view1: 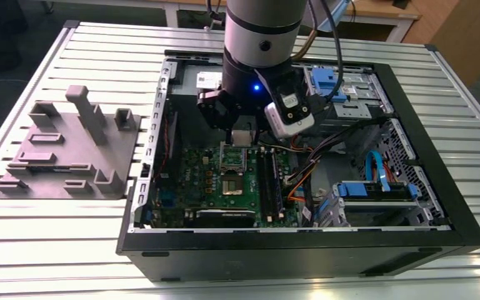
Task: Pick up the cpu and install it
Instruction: 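Place the cpu into insertion slot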
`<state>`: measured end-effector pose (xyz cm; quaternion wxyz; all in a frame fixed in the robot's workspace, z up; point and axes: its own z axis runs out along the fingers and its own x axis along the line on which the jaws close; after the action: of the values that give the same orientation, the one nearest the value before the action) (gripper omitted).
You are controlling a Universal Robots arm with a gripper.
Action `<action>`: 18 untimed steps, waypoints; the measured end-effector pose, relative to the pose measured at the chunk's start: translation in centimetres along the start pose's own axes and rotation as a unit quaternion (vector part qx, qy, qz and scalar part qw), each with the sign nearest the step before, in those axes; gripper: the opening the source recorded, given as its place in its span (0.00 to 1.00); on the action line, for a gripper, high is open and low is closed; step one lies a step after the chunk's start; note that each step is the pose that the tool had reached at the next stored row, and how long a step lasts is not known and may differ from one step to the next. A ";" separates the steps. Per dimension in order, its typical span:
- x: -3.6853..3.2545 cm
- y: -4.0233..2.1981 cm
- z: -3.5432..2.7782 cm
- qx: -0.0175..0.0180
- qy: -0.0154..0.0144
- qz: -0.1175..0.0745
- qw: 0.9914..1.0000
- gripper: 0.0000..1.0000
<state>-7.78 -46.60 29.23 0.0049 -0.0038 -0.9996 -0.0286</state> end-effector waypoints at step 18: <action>-0.03 -1.15 1.53 0.000 0.000 0.004 1.000 0.47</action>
<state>-7.78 -47.66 27.64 0.0050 -0.0082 -0.9995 -0.0287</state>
